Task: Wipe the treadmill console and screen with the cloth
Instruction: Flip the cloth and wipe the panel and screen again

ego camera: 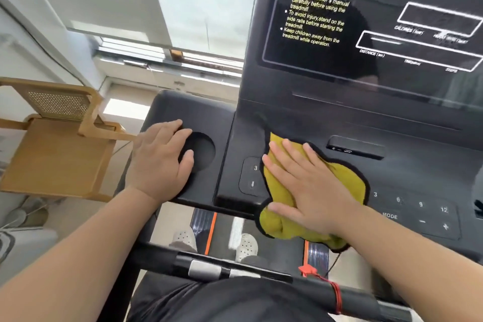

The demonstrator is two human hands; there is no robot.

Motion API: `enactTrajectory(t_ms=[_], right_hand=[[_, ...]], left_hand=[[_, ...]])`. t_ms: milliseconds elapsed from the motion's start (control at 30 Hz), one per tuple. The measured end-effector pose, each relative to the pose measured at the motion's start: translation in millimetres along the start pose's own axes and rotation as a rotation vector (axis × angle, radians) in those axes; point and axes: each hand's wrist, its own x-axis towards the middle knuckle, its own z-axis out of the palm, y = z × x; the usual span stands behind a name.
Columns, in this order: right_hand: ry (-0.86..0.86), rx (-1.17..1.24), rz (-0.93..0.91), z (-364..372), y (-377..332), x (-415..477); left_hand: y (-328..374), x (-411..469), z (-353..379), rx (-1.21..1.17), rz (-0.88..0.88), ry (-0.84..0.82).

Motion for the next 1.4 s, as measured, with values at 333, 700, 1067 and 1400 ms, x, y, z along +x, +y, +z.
enactTrajectory(t_ms=[333,700,1067,1400], right_hand=[[0.146,-0.006,0.112,-24.5,-44.2,103.2],[0.449,-0.23,0.506,-85.4,-4.4,127.4],[0.689,-0.007,0.778,-120.6,45.7,117.0],[0.631,-0.46,0.441,-268.4,112.3,154.3]], left_hand=[[-6.4,2.7,-5.3,-0.236,-0.007,0.105],[38.3,45.7,-36.7,-0.332,0.086,0.12],[117.9,129.5,-101.3,-0.811,0.151,0.127],[99.5,142.1,-97.3,-1.135,0.129,0.025]])
